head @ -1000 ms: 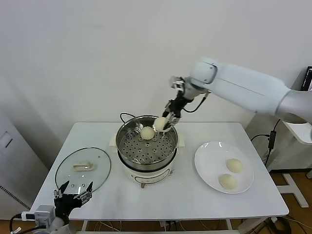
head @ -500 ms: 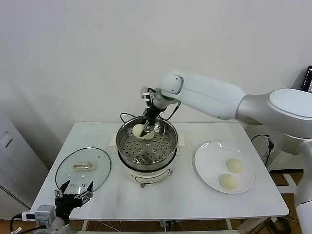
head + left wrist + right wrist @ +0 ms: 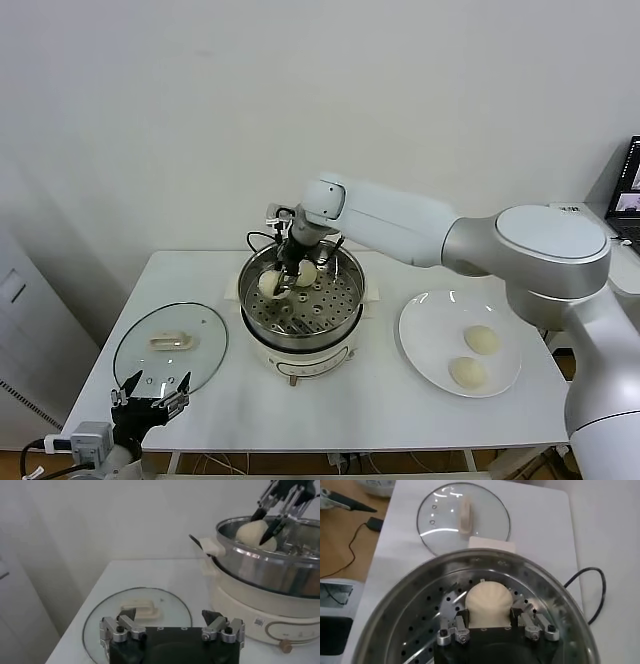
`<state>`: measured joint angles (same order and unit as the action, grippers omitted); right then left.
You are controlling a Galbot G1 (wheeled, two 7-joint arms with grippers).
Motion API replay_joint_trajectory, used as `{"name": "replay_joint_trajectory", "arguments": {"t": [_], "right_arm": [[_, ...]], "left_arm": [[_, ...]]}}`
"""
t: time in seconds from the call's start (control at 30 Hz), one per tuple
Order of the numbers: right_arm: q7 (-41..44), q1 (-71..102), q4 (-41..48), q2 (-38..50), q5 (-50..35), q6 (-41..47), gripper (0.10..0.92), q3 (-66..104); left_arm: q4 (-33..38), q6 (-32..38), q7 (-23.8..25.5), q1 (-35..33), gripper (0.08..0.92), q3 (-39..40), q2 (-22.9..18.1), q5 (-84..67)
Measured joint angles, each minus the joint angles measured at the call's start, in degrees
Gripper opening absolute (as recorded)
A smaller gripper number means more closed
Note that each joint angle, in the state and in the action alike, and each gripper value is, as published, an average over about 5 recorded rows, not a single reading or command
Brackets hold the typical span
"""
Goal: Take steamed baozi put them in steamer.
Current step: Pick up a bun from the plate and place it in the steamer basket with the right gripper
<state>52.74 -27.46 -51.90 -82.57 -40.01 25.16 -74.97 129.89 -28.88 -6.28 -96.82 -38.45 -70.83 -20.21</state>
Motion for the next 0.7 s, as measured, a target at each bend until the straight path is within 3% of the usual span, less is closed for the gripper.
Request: {"name": "replay_joint_trajectory", "arguments": {"t": [0.3, 0.57, 0.7], "right_arm": [[-1.1, 1.7, 0.9, -0.9, 1.0, 0.1, 0.536, 0.2], [-1.2, 1.4, 1.2, -0.7, 1.7, -0.3, 0.76, 1.5], [0.2, -0.3, 0.5, 0.6, 2.7, -1.1, 0.816, 2.1]], "left_arm": [[0.0, 0.1, 0.0, 0.0, 0.823, -0.1, 0.0, 0.0], [0.1, 0.3, 0.0, -0.3, 0.823, -0.2, -0.2, 0.0], [0.2, 0.3, 0.0, -0.4, 0.823, -0.3, -0.4, 0.0]]}}
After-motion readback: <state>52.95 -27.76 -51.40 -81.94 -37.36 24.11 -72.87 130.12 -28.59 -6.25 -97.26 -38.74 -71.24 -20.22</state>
